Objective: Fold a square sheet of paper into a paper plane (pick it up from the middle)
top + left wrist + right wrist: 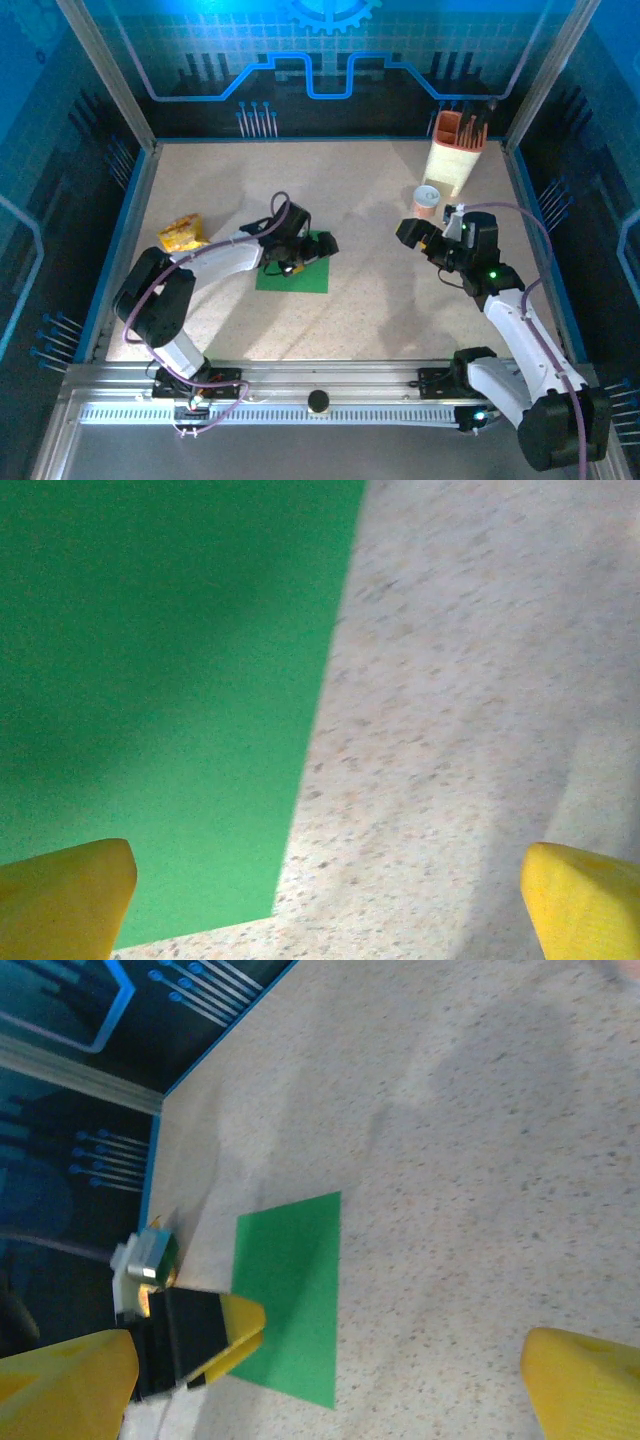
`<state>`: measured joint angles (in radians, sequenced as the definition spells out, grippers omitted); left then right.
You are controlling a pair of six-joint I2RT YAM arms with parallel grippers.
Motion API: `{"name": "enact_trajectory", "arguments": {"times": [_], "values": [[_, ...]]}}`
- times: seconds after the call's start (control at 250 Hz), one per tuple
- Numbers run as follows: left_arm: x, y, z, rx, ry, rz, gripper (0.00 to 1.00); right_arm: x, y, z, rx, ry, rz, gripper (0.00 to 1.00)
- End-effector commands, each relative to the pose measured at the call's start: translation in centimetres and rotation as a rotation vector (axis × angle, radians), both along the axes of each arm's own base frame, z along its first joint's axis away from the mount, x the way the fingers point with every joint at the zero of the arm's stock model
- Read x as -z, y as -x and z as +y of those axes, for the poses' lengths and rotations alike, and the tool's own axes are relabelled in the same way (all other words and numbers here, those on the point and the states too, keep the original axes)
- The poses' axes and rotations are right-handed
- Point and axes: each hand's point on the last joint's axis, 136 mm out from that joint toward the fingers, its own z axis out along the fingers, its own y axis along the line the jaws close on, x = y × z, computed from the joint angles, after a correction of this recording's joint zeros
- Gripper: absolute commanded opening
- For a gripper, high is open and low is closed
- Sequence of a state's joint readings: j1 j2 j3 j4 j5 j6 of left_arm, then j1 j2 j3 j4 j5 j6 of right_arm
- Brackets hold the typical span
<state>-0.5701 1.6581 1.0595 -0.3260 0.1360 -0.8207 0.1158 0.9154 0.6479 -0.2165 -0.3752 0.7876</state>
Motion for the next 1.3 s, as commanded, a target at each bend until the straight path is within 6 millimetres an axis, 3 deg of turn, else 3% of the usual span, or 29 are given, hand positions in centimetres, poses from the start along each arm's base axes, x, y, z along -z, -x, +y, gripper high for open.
{"name": "enact_trajectory", "arguments": {"times": [0.0, 0.096, 0.24, 0.519, 0.943, 1.119, 1.299], "values": [[-0.3, -0.2, 3.5, 0.16, -0.288, 0.006, 1.0, -1.6, 0.6, 1.7, -0.118, -0.025, -0.036, 0.99], [0.6, -0.5, 5.9, 0.185, -0.448, 0.073, 1.0, -1.1, 0.7, 2.9, -0.164, -0.012, -0.006, 0.99], [1.4, -1.5, 6.8, 0.201, -0.531, 0.109, 1.0, 0.0, 0.6, 4.7, -0.181, 0.031, 0.031, 0.99], [3.8, -1.9, 6.0, 0.205, -0.53, 0.189, 1.0, 1.4, 0.7, 5.8, -0.148, 0.067, 0.086, 0.99], [6.8, 1.9, 3.4, 0.236, -0.467, 0.262, 1.0, 2.2, 0.9, 4.7, -0.09, 0.106, 0.131, 0.99], [6.8, 3.9, 2.4, 0.238, -0.491, 0.241, 1.0, 2.1, 1.1, 4.3, -0.075, 0.115, 0.13, 0.99], [4.0, 3.7, 2.4, 0.208, -0.504, 0.154, 1.0, 1.8, 1.4, 4.1, -0.075, 0.122, 0.125, 0.99]]}}
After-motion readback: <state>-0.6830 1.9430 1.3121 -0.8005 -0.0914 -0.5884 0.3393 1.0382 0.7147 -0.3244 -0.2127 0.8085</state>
